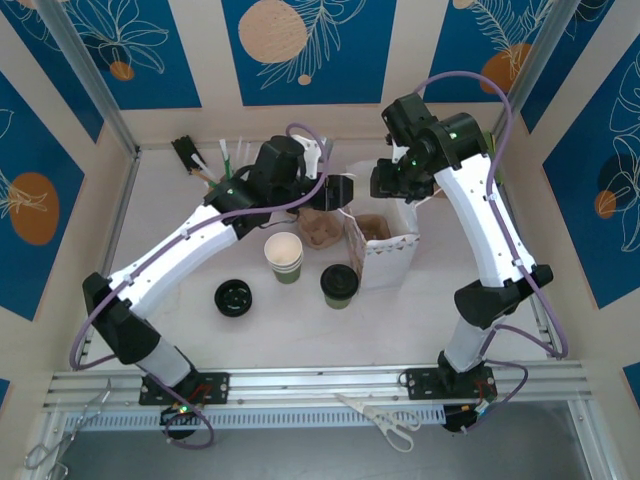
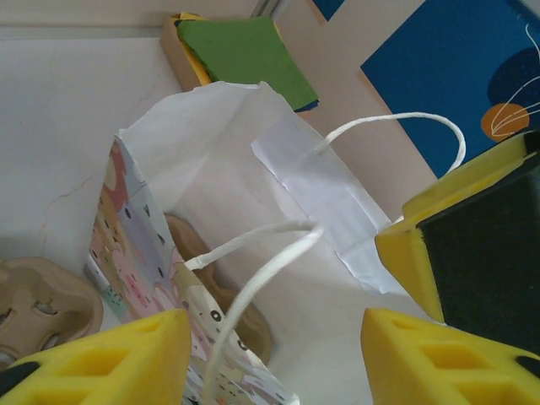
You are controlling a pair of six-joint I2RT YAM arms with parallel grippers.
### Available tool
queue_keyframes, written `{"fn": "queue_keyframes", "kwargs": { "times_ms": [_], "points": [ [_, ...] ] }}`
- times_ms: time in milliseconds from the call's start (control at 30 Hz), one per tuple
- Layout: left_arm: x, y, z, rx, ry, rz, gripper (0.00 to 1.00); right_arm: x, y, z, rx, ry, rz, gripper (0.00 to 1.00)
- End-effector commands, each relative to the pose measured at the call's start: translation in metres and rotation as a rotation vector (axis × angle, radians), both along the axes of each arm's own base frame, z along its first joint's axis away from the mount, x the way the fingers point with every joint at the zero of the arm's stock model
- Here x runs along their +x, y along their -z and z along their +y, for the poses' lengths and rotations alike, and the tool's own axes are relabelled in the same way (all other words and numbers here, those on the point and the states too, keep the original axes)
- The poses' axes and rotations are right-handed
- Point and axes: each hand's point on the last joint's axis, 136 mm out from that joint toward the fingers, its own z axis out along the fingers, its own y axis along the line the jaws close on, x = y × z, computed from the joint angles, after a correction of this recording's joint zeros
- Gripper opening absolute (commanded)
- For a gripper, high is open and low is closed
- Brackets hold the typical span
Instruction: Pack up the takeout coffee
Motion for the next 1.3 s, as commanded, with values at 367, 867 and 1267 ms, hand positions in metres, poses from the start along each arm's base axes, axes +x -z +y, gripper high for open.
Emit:
{"fn": "queue_keyframes", "kwargs": {
  "times_ms": [367,867,1267],
  "points": [
    [-0.014,-0.009,0.033,0.019,-0.062,-0.037,0.83,-0.017,0.02,0.009,0.02,-0.019,0.114,0.48],
    [-0.015,-0.005,0.054,0.057,-0.11,-0.036,1.0,-0.017,0.022,0.008,0.012,-0.029,0.118,0.48],
    [-0.014,0.001,0.058,0.088,-0.119,-0.014,1.0,-0.018,0.023,0.009,0.018,-0.041,0.126,0.48]
  ]
}}
